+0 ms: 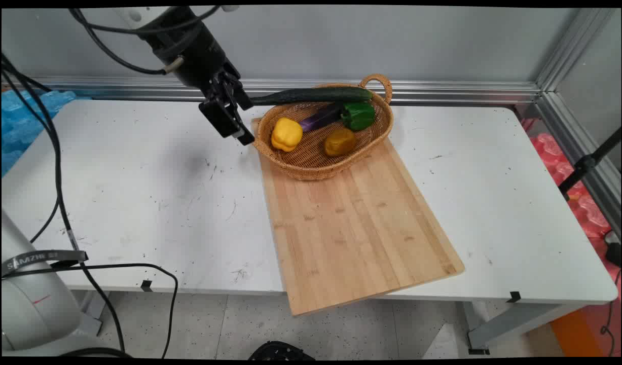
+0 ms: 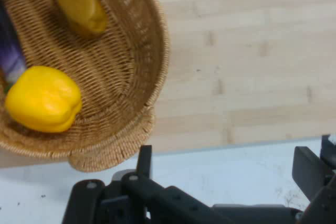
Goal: Pick up the potato from the vegetable basket
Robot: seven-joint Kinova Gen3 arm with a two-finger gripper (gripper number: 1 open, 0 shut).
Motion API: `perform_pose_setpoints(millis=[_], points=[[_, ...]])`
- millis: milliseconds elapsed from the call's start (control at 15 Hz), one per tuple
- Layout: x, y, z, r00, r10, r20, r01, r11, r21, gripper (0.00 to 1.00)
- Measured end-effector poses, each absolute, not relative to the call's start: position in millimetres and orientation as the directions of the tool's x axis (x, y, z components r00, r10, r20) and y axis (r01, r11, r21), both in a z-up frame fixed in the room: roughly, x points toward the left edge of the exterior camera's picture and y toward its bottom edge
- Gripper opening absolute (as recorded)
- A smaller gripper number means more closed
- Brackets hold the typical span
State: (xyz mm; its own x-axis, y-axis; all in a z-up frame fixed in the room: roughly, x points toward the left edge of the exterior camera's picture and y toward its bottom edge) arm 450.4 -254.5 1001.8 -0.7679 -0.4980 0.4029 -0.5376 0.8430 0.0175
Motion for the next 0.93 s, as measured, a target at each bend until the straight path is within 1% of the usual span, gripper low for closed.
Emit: perform_pose_setpoints(millis=[333,667,933], points=[[456.9,-263.0,995.8,-0.680,-0.584,0.443,-0.644,0.765,0.020,1.00],[451.2,-287.1,974.0,-0.602,-0.631,0.489,-0.713,0.700,0.025,1.00],[439.5,-312.7,949.2,-0.555,-0.649,0.520,-0.747,0.664,0.031,1.00]])
